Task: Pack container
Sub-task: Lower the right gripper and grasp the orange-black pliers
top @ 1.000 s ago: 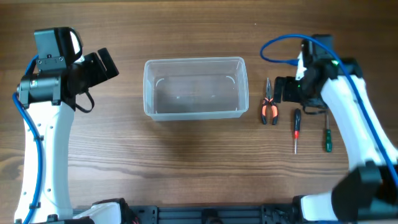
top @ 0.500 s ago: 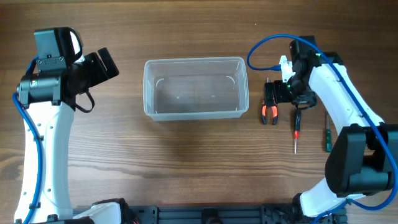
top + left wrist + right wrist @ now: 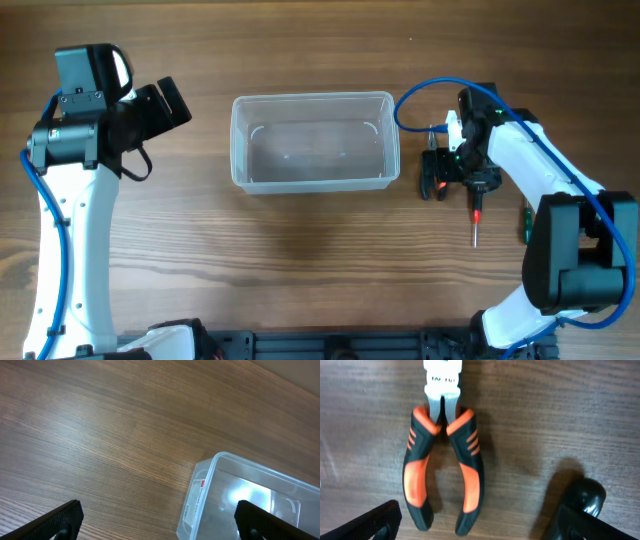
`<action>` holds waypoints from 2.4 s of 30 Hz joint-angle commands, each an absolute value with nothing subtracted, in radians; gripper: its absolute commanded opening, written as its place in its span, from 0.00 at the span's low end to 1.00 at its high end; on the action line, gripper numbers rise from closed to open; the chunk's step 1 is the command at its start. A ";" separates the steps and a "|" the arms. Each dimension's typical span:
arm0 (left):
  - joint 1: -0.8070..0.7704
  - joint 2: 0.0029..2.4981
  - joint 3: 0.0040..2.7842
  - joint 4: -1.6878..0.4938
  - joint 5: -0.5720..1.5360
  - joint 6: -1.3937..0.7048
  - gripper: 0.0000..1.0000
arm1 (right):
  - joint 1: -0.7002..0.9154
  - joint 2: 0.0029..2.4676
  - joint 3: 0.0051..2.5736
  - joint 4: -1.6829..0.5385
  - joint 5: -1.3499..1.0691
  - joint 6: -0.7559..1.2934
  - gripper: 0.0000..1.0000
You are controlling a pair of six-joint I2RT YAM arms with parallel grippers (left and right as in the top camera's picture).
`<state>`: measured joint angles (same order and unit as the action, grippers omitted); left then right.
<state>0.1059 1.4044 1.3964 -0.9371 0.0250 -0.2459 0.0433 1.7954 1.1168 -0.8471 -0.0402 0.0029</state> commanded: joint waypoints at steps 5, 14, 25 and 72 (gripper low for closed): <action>0.110 1.401 1.402 -0.965 0.036 -0.255 1.00 | -0.004 1.810 1.113 -0.837 -0.002 0.062 1.00; 0.110 1.401 1.402 -0.971 0.036 -0.255 1.00 | -0.030 1.810 1.113 -0.839 -0.001 0.042 1.00; 0.110 1.401 1.402 -0.971 0.036 -0.255 1.00 | -0.030 1.810 1.113 -0.828 -0.001 0.053 1.00; 0.110 1.401 1.402 -0.971 0.036 -0.255 1.00 | 0.007 1.924 1.119 -0.749 -0.001 -0.096 0.32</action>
